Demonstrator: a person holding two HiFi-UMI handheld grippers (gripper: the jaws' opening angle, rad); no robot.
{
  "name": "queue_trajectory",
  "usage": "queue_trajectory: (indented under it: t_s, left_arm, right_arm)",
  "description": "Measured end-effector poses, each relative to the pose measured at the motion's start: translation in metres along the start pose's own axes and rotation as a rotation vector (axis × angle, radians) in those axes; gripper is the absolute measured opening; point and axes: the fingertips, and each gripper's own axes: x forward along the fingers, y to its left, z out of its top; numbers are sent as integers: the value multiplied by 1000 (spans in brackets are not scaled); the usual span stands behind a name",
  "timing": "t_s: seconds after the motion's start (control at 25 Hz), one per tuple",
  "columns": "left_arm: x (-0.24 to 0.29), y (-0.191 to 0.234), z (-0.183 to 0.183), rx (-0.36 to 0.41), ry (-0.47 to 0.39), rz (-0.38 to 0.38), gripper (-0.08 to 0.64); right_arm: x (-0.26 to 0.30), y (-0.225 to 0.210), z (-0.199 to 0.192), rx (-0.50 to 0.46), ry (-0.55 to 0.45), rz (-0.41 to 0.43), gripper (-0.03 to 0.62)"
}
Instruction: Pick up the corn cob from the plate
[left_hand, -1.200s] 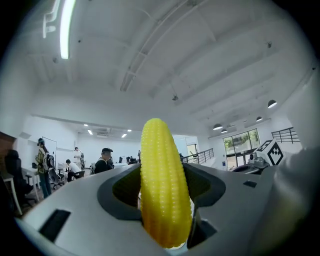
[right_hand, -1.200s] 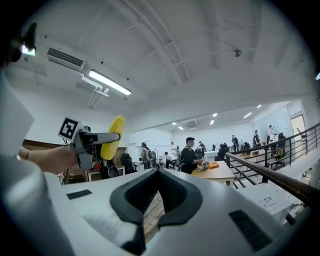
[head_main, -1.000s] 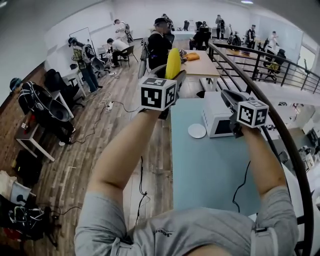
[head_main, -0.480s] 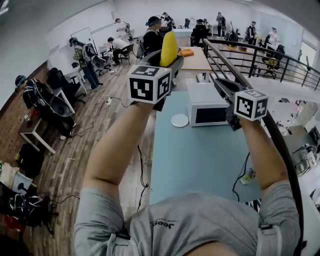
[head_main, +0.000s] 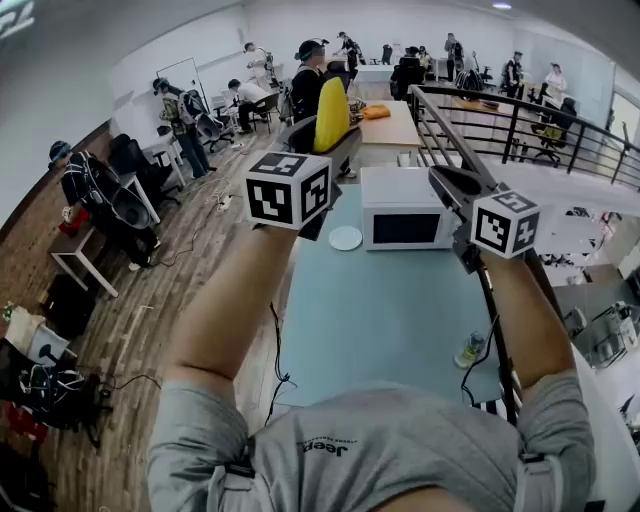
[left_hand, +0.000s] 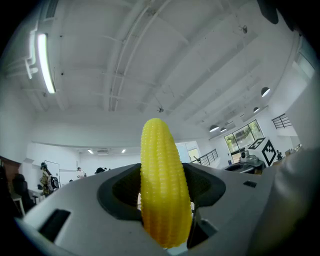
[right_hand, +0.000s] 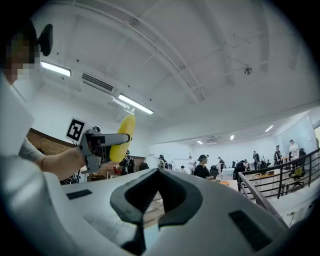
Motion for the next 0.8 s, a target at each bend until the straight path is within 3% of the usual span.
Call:
queue_trajectory:
  t_s: [0.44, 0.8]
  left_arm:
    - [-26, -28, -30, -35, 34, 4, 265]
    - [-72, 8, -70, -62, 75, -32, 265]
  right_arm:
    - [-29, 13, -17, 33, -25, 48, 15]
    - [-5, 47, -45, 57, 9, 6, 15]
